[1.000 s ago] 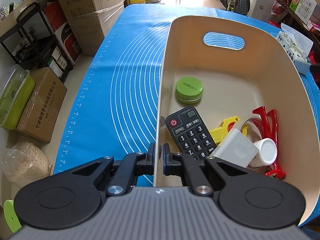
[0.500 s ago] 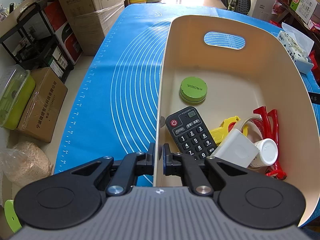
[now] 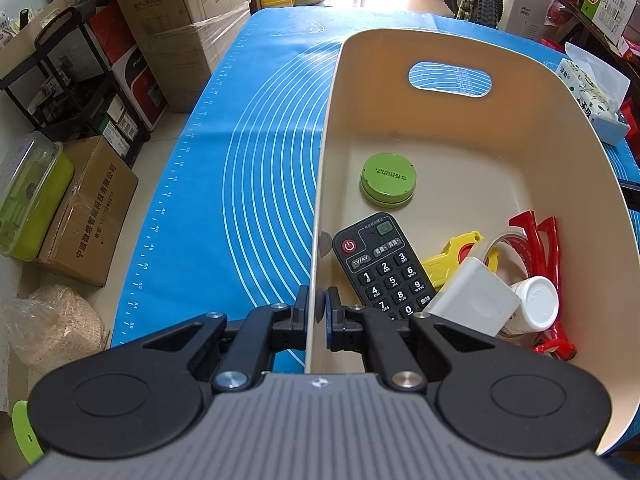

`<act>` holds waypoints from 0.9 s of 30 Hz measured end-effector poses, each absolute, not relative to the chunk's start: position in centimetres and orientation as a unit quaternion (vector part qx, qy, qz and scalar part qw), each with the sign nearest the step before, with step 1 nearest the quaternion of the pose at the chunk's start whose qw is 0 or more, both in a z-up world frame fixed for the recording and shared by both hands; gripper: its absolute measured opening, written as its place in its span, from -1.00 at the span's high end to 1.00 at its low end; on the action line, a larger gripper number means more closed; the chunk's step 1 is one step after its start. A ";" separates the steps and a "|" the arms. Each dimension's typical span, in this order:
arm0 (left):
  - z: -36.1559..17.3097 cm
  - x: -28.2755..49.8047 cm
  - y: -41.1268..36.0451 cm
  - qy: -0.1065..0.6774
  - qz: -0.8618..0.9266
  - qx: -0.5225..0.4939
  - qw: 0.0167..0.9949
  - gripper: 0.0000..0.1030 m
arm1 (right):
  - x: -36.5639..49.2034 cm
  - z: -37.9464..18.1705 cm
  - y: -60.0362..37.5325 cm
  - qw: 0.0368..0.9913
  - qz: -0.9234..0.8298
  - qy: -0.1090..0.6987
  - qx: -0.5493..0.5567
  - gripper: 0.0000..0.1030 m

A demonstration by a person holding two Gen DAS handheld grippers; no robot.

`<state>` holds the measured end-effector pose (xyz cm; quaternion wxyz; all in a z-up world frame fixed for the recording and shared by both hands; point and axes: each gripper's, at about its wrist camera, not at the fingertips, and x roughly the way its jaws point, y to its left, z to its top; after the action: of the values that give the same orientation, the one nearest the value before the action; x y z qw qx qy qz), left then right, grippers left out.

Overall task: Organize rigid objects
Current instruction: 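Grasp the small white charger with the right tool, then drop the small white charger into the basket with the right tool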

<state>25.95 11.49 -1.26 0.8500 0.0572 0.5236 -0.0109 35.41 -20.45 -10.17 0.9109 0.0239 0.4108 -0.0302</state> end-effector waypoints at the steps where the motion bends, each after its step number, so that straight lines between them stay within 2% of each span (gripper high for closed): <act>1: -1.3 26.0 11.5 0.524 -0.011 0.057 0.850 0.85 | 35.3 -10.1 -20.5 0.910 -0.032 0.412 0.025 -0.18; 16: -1.3 26.0 11.5 0.523 -0.011 0.057 0.850 0.85 | 32.9 -7.5 -19.4 0.926 -0.039 0.375 0.008 -0.18; 27: -1.3 25.9 11.4 0.524 -0.011 0.055 0.850 0.85 | 31.1 -1.5 -16.7 0.944 -0.018 0.329 -0.011 -0.18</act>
<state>25.94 11.42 -1.32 0.8502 0.0546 0.5235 -0.0111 31.10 -16.68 -1.47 0.9442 -0.0111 0.3286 -0.0183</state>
